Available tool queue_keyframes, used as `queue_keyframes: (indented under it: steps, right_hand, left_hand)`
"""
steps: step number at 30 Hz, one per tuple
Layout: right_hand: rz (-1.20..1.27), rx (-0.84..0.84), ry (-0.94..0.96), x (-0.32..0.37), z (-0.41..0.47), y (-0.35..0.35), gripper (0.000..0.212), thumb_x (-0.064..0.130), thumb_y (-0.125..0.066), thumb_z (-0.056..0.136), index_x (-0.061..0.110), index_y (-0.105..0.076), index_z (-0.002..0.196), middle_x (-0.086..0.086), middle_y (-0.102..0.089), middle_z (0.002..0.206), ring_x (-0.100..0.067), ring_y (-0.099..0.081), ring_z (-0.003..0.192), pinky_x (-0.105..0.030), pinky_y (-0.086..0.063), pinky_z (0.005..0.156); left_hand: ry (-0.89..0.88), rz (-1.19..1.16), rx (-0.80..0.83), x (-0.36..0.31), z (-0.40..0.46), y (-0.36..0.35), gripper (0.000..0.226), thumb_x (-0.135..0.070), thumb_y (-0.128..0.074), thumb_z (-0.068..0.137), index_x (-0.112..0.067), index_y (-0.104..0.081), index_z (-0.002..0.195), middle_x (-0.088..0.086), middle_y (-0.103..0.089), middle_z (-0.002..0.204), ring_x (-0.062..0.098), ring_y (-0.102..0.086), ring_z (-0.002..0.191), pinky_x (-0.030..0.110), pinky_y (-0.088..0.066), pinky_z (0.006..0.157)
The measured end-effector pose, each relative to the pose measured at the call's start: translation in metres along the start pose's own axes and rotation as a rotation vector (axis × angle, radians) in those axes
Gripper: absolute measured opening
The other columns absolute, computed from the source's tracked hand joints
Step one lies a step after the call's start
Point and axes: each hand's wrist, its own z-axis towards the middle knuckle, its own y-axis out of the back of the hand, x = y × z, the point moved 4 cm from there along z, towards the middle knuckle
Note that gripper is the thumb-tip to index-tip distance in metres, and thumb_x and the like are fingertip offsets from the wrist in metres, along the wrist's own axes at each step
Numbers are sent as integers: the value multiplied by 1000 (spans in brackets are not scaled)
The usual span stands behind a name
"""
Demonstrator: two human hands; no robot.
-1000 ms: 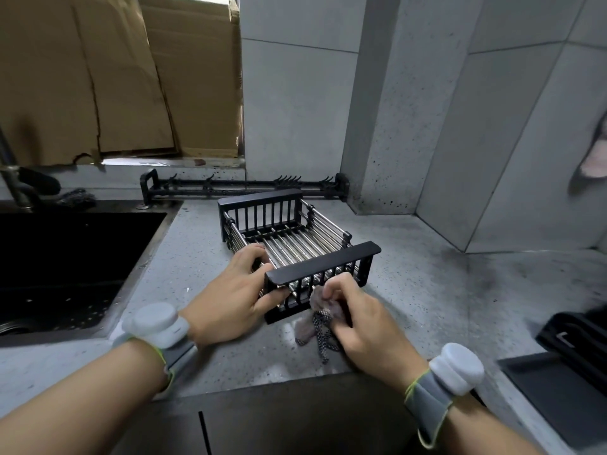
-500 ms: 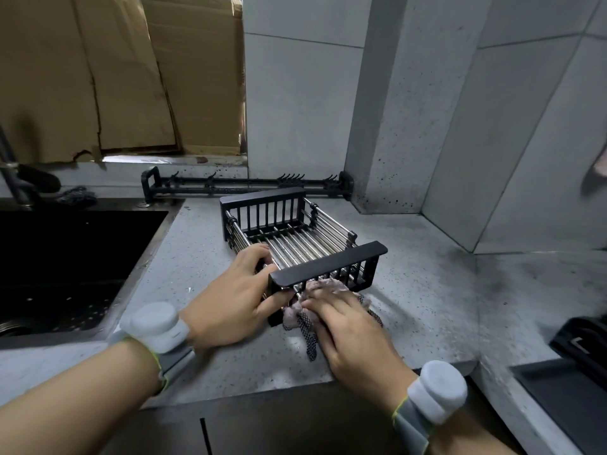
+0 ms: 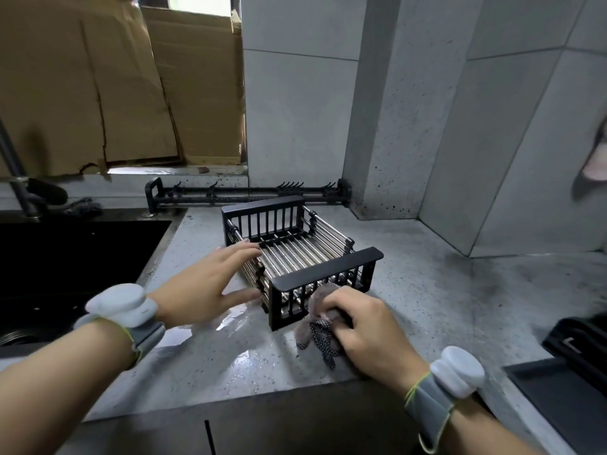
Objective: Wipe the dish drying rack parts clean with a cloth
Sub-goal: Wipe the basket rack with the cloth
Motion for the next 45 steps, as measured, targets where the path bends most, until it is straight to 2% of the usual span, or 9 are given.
queue_keyframes:
  steps: [5,7,10,15,21,25,30,37,45]
  right_hand:
    - [-18,-15,33,9,3,-18,24,7,-59,85,18,-75,100,11,-70,102,-8,-63,98,-25,-49,88]
    - [-108,-11,33,10,7,-28,28,9,-58,85,20,-75,104,9,-71,108,-10,-61,106,-24,-45,96]
    - [-233,33,42,10,8,-38,32,9,-56,86,23,-71,111,8,-69,114,-12,-56,115,-28,-44,102]
    - [-261,194,18,8,16,-40,34,10,-50,87,26,-65,113,5,-65,113,-18,-58,108,-39,-50,93]
    - [-86,90,117,17,8,-35,29,10,-51,91,19,-67,114,7,-65,114,-11,-56,110,-28,-46,96]
    - [-108,168,103,16,1,-45,38,5,-51,88,21,-63,120,6,-63,125,-14,-50,124,-30,-39,107]
    - [-132,233,34,16,10,-35,31,6,-49,87,21,-67,107,3,-68,112,-16,-58,107,-38,-47,94]
    - [237,-96,-181,4,7,55,34,-7,-55,88,25,-68,86,11,-69,82,-1,-61,74,-19,-46,65]
    - [561,-441,-198,-12,7,106,16,3,-61,94,17,-68,97,0,-71,90,-11,-63,85,-22,-50,74]
  left_hand:
    - [6,30,-172,2,11,-2,71,-72,-29,91,-26,-58,137,-11,-52,146,8,-45,138,31,-43,109]
    - [3,11,-224,3,10,-5,67,-70,-33,92,-26,-61,134,-12,-56,142,7,-46,137,31,-43,108]
    - [17,-21,-263,5,9,-10,64,-68,-36,93,-26,-63,132,-12,-56,142,5,-43,139,27,-38,108]
    - [34,-31,-267,5,10,-12,67,-70,-34,91,-26,-62,133,-13,-54,144,2,-39,140,24,-36,106]
    - [63,-37,-258,4,11,-10,70,-72,-33,89,-25,-62,132,-13,-54,144,4,-40,140,28,-39,107]
    - [64,-33,-259,2,11,-11,71,-71,-32,89,-25,-62,133,-13,-54,144,5,-41,139,24,-36,105]
    - [70,-44,-227,3,12,-13,74,-74,-29,89,-23,-61,133,-11,-53,144,9,-43,139,31,-41,108]
    - [3,27,-284,-14,14,-15,68,-74,-32,92,-19,-65,117,-5,-60,121,16,-46,119,35,-44,103]
    - [119,228,-358,-95,37,-25,58,-74,-36,86,-23,-63,86,-8,-60,88,22,-52,93,40,-47,82]
